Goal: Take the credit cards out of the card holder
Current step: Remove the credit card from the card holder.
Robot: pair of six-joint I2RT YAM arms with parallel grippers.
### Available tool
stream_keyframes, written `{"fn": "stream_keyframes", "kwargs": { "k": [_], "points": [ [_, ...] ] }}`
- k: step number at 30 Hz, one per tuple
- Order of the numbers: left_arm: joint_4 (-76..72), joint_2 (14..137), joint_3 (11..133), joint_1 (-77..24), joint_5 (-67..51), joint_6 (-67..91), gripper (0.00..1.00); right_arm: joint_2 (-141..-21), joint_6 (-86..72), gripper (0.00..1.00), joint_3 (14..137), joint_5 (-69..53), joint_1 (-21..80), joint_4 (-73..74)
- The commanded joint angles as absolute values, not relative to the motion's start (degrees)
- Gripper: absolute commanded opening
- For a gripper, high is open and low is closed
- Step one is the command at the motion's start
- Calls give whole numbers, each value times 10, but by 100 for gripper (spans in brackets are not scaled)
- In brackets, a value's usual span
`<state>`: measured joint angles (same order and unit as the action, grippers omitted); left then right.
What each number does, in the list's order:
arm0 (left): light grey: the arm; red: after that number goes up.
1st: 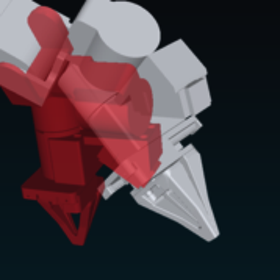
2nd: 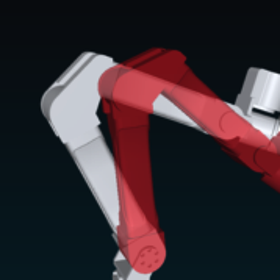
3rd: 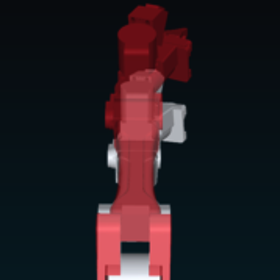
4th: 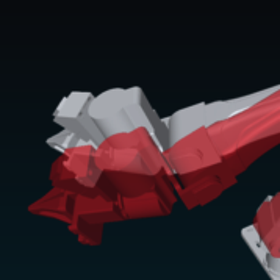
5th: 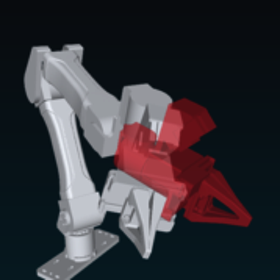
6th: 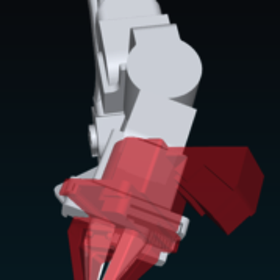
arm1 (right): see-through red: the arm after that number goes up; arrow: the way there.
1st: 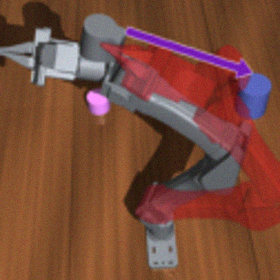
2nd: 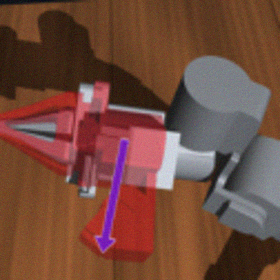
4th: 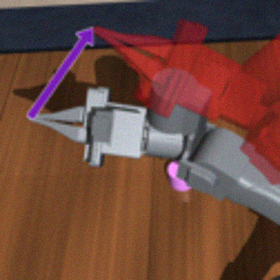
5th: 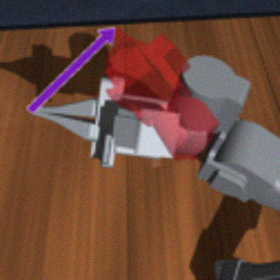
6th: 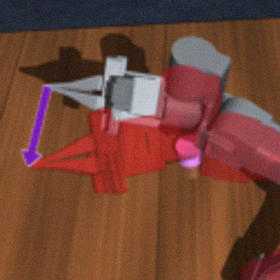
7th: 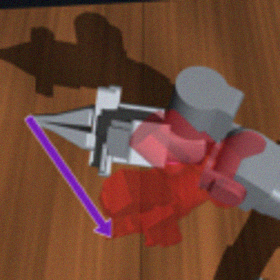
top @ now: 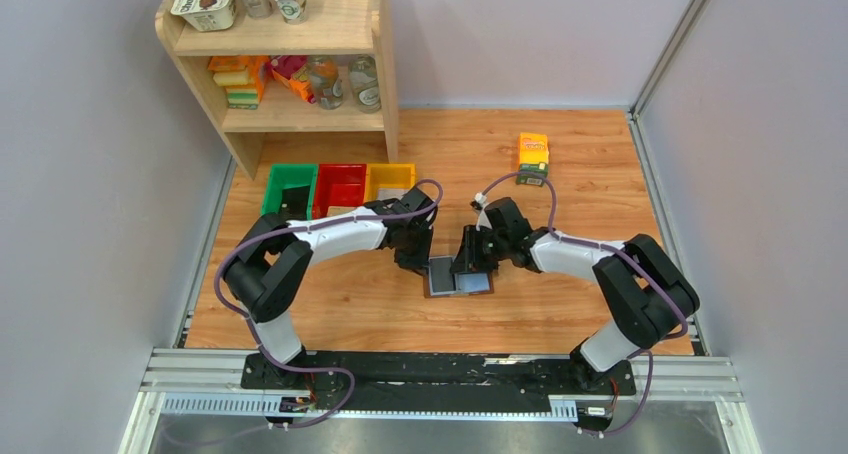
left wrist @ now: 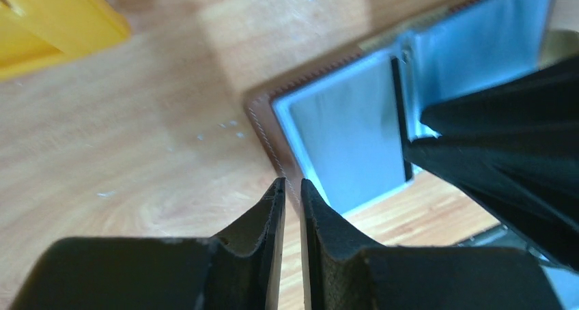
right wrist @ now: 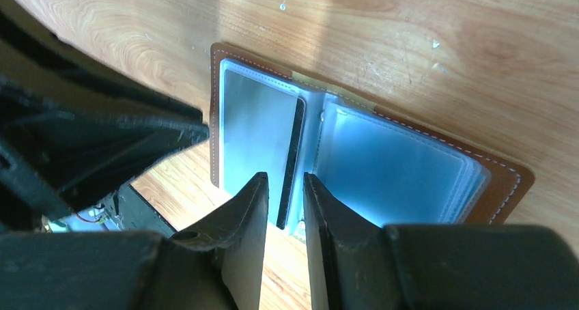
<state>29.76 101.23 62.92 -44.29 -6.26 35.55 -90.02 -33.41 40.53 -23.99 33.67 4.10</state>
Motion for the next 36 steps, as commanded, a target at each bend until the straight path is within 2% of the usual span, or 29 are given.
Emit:
{"fn": "stream_keyframes", "kwargs": {
  "k": [1,13,21,36],
  "points": [
    [247,964,612,-457,-120,396,22,-884,-354,29,396,-219,335,5],
    [242,1016,605,-458,-124,397,22,-917,-358,29,392,-256,331,-25],
    [250,1012,579,-458,-98,391,14,-922,-360,29,392,-289,331,-46],
    [261,1005,571,-458,-73,389,8,-890,-367,28,381,-340,330,-80]
  ]
}}
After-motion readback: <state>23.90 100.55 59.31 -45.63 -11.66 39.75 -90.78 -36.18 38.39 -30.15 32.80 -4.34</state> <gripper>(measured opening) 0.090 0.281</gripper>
